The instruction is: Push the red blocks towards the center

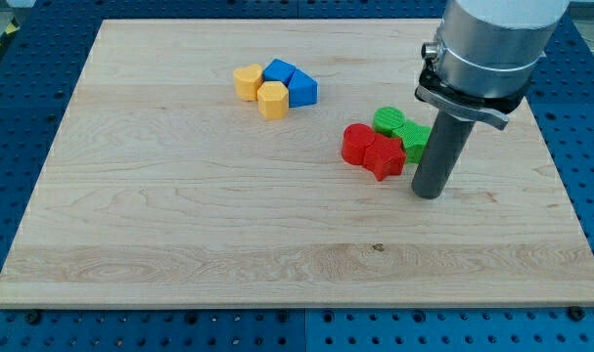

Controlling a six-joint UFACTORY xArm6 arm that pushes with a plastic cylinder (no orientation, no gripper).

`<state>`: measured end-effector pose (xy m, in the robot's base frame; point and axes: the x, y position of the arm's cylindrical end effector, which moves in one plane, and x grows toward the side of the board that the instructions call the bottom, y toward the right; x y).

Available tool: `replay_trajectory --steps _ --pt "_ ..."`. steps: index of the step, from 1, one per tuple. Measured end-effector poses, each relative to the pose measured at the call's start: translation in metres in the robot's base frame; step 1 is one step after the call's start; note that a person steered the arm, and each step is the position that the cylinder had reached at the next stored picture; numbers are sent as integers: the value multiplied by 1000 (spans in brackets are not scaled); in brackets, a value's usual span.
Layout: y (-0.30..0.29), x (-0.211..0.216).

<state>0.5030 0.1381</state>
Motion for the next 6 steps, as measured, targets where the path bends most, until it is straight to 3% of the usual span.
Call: replay_trajectory --steps 4,6 --pt "-54 -20" --pt "-52 -46"
